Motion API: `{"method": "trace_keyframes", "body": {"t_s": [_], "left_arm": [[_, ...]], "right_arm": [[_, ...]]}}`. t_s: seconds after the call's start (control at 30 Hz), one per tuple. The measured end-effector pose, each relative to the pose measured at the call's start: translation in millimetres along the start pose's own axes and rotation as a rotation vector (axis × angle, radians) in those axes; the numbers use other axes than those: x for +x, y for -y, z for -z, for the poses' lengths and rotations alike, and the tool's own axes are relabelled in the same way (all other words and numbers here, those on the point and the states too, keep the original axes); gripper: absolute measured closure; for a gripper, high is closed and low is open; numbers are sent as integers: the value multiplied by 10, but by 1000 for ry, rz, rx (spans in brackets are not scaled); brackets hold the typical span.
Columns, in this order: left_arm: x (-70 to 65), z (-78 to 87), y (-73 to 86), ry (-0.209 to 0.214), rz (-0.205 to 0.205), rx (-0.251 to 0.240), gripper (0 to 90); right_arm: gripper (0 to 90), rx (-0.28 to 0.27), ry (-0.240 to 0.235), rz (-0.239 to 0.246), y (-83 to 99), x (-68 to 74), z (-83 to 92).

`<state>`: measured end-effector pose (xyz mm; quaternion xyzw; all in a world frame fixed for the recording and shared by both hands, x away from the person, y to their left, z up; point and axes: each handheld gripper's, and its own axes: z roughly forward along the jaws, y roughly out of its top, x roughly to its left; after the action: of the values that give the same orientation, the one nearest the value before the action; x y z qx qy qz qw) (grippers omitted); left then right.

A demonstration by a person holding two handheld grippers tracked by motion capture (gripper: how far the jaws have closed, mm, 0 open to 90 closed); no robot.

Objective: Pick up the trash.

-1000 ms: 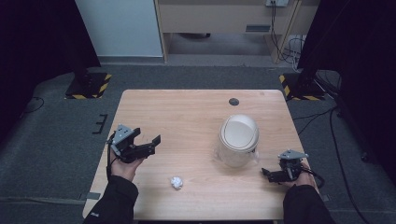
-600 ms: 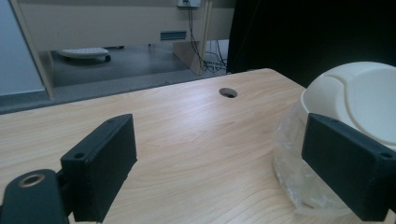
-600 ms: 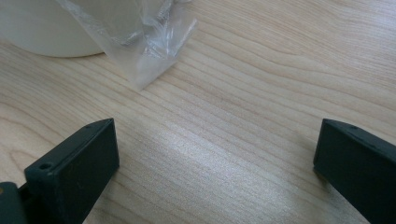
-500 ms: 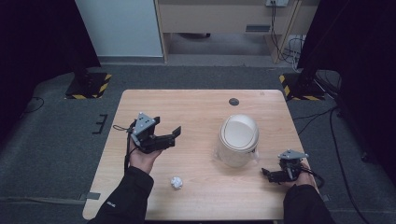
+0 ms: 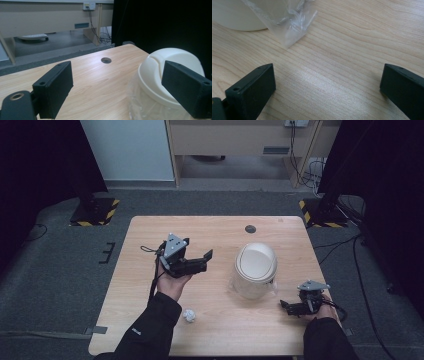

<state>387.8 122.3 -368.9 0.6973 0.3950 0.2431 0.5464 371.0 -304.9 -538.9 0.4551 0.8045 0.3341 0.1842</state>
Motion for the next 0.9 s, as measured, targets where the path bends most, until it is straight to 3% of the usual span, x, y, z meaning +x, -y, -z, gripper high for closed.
{"method": "trace_keyframes", "body": {"t_s": [0.43, 0.9], "left_arm": [[-324, -363, 5, 64, -34, 41, 96], [-541, -686, 99, 109, -45, 103, 94]], "right_arm": [[4, 0, 1, -4, -3, 4, -2], [4, 2, 1, -5, -7, 7, -5]]}}
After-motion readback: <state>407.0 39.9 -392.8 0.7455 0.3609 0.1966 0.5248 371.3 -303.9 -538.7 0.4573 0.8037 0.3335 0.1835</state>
